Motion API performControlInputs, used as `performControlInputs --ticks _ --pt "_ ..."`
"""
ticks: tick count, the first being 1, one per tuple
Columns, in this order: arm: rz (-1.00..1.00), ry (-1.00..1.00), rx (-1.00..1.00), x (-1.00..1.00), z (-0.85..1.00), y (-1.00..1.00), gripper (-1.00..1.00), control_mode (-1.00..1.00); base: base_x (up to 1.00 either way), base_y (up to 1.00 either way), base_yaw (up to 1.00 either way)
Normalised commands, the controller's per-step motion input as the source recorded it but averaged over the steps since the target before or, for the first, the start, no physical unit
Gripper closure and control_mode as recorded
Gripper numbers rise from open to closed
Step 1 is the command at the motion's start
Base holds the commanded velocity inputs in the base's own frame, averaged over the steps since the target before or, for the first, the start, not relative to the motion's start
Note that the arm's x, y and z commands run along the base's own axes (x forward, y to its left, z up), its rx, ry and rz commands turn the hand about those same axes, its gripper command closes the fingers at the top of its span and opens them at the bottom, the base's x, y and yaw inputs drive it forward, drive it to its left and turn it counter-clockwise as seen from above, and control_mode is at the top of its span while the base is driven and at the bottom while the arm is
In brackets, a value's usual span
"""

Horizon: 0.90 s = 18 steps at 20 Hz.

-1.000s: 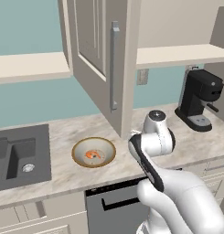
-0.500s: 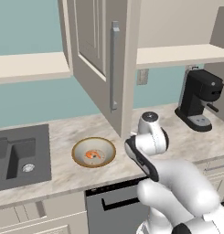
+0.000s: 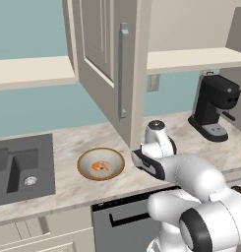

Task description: Move the mug from next to the sink to the open cabinet. Then, move the bowl with the shrimp to the fridge to clear the area for faucet cleaning.

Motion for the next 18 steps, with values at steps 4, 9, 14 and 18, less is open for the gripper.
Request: performControlInputs --ticks 4,9,14,18 --pt "0.00 0.10 0.00 -0.17 -0.24 0.00 -1.00 -1.00 0.00 0.00 0.00" --pt "0.00 0.01 0.00 0.00 -0.12 0.00 -1.00 -1.00 0.00 0.00 0.00" --pt "0.00 -0.01 0.00 0.00 -0.07 -0.01 -1.00 -1.00 0.00 0.00 0.00" --pt "0.00 -0.03 0.00 0.00 -0.06 -0.06 -1.00 -1.00 0.00 0.00 0.00"
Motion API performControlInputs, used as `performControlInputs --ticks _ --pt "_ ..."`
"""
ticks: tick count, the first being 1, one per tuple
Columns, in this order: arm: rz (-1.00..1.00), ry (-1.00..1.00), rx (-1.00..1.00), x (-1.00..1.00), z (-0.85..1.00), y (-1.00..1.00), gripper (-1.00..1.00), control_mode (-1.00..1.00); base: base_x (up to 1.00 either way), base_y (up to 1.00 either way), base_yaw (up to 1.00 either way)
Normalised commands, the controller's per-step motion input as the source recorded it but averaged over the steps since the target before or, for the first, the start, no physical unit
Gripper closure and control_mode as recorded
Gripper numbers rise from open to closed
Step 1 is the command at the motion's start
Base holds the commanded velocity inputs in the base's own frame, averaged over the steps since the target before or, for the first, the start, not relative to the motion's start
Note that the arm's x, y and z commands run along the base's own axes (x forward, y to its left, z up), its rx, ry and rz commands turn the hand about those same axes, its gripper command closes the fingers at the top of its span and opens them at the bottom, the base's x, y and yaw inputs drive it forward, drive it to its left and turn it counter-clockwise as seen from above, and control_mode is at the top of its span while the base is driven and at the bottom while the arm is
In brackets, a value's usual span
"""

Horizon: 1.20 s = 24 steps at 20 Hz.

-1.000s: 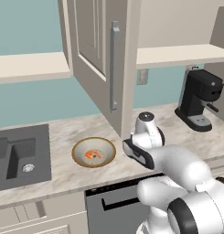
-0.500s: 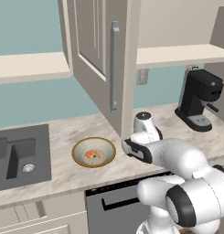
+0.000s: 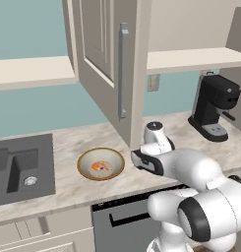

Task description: Move the mug from next to the sink to the open cabinet. Then, move the bowl with the shrimp to the fridge to clear the area for faucet cleaning.

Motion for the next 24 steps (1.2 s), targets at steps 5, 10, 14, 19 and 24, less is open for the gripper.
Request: performControlInputs --ticks 5,10,14,19,24 --pt "0.00 -0.03 0.00 -0.21 -0.07 -0.21 -1.00 -1.00 0.00 0.00 0.00" --pt "0.00 -0.01 0.00 0.05 -0.02 0.00 -1.00 -1.00 0.00 0.00 0.00" --pt "0.00 0.00 -0.03 0.33 -0.07 0.00 -1.00 -1.00 0.00 0.00 0.00" --pt "0.00 0.00 0.00 0.07 0.00 0.00 1.00 -1.00 0.00 0.00 0.00" --pt "0.00 -0.04 0.00 -0.02 0.21 0.00 1.00 -1.00 0.00 0.00 0.00"
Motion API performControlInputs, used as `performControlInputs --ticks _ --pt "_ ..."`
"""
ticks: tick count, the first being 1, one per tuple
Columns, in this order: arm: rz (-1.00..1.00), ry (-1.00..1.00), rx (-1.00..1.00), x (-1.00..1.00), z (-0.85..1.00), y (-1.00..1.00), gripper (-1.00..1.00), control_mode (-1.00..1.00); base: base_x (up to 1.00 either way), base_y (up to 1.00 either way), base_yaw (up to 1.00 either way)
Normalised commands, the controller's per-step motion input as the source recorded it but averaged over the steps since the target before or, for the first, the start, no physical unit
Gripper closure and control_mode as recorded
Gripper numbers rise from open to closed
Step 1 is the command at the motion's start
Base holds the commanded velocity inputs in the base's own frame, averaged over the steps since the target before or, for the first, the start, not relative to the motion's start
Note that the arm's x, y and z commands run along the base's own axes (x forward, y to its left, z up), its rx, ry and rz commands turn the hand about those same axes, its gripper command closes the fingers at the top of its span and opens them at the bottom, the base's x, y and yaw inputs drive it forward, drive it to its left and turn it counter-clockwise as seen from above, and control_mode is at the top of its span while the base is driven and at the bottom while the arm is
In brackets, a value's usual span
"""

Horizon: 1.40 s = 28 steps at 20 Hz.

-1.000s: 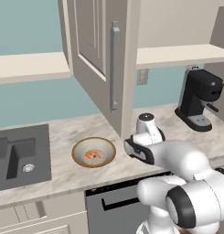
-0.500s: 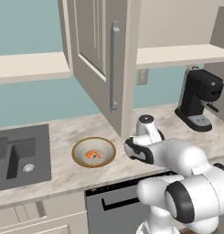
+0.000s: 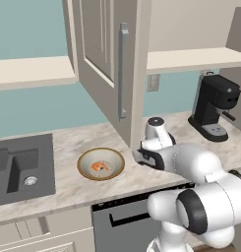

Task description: Move the mug from next to the sink to the open cabinet. Then, move the bowl with the shrimp to the fridge to clear the area for faucet cleaning.

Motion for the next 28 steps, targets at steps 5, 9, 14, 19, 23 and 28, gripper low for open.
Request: performControlInputs --ticks 5,9,14,19,23,28 --pt "0.00 -0.15 0.00 -0.25 0.84 0.00 1.00 -1.00 0.00 0.00 0.00" --pt "0.02 -0.32 -0.07 -0.67 1.00 0.00 1.00 -1.00 0.00 0.00 0.00" --pt "0.12 -0.48 -0.15 -0.88 1.00 -0.09 1.00 -1.00 0.00 0.00 0.00" --pt "0.23 -0.58 -0.11 -0.89 1.00 -0.29 1.00 -1.00 0.00 0.00 0.00" --pt "0.24 -0.36 -0.05 -0.43 1.00 -0.27 1.00 -1.00 0.00 0.00 0.00" --pt "0.20 -0.06 -0.06 -0.21 1.00 -0.16 1.00 -1.00 0.00 0.00 0.00"
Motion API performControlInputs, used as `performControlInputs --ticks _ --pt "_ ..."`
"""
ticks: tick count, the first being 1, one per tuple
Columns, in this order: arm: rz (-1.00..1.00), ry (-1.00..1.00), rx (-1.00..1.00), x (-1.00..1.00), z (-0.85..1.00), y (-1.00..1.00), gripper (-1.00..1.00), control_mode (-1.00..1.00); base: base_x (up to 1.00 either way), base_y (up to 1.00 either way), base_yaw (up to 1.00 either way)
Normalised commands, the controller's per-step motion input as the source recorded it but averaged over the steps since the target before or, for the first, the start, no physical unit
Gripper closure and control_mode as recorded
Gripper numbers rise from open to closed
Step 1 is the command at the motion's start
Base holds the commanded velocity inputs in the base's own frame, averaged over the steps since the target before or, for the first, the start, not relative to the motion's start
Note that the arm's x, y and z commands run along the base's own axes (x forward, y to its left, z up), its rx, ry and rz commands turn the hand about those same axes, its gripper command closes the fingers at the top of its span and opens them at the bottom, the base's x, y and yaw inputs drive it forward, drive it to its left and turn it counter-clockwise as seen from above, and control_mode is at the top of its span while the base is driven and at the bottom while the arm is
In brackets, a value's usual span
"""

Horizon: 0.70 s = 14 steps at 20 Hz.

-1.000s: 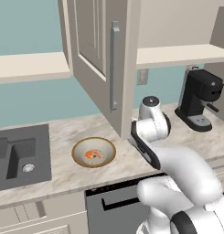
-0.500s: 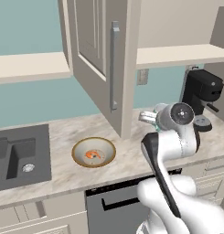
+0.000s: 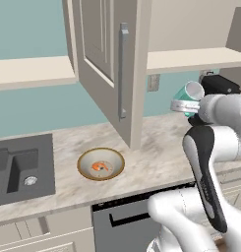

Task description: Move the mug from next to the sink to the open cabinet. Then, move the bowl with the shrimp to the fridge to clear the area for faucet cleaning.

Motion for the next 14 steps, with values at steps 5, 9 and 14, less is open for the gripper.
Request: performControlInputs --ticks 5,9,14 --pt "0.16 0.12 -0.01 0.12 0.99 -0.05 1.00 -1.00 0.00 0.00 0.00" --pt "0.09 0.36 0.00 0.53 0.90 0.00 1.00 -1.00 0.00 0.00 0.00" --pt "0.01 0.05 -0.06 0.09 0.08 0.03 1.00 -1.00 0.00 0.00 0.00"
